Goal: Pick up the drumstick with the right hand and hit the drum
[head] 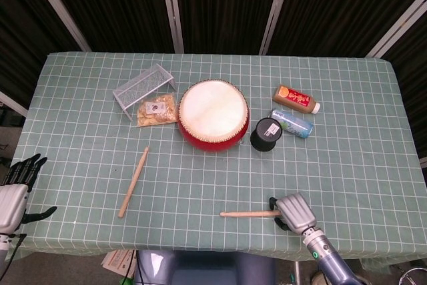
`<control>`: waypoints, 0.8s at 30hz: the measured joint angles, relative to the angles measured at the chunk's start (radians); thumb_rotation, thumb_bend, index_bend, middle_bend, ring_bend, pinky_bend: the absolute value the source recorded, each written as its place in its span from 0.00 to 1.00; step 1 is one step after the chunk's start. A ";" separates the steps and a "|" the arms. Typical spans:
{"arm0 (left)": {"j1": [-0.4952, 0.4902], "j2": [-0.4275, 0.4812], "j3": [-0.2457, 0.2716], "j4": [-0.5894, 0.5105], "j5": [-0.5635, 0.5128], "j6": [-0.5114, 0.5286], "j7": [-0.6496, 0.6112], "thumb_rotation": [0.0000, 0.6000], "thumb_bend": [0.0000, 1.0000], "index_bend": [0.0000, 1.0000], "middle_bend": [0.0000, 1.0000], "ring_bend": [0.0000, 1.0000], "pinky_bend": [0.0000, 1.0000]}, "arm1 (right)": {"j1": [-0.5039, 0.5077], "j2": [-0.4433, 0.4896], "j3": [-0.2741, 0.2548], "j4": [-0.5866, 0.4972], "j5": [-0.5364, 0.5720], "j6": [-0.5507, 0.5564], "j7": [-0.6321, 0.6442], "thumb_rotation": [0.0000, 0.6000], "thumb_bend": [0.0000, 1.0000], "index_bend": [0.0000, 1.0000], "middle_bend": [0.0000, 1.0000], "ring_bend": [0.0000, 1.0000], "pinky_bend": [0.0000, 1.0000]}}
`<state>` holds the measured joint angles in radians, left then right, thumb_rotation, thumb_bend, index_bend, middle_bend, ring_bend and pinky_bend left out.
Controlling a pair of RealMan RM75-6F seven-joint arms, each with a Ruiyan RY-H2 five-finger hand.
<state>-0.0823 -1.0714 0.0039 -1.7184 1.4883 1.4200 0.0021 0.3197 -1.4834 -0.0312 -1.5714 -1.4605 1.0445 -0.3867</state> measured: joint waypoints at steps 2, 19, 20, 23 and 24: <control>0.001 0.000 0.001 0.002 0.001 0.000 -0.003 1.00 0.00 0.00 0.00 0.00 0.00 | 0.001 -0.005 -0.001 0.004 0.007 -0.001 -0.006 1.00 0.38 0.54 1.00 1.00 1.00; 0.002 0.000 0.002 0.005 0.003 0.003 -0.008 1.00 0.00 0.00 0.00 0.00 0.00 | 0.009 0.041 0.010 -0.061 0.002 0.040 0.012 1.00 0.50 0.94 1.00 1.00 1.00; 0.001 0.000 0.001 0.004 0.003 0.002 -0.008 1.00 0.00 0.00 0.00 0.00 0.00 | 0.010 0.048 0.013 -0.069 0.006 0.042 0.012 1.00 0.50 0.95 1.00 1.00 1.00; 0.001 0.000 0.001 0.003 0.002 0.002 -0.006 1.00 0.00 0.00 0.00 0.00 0.00 | 0.011 0.073 0.028 -0.102 0.030 0.047 0.012 1.00 0.51 0.95 1.00 1.00 1.00; 0.001 0.000 0.001 0.003 0.002 0.002 -0.005 1.00 0.00 0.00 0.00 0.00 0.00 | 0.011 0.080 0.034 -0.112 0.041 0.048 0.013 1.00 0.51 0.96 1.00 1.00 1.00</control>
<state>-0.0815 -1.0713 0.0050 -1.7159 1.4905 1.4217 -0.0033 0.3309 -1.4031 0.0025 -1.6835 -1.4194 1.0924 -0.3733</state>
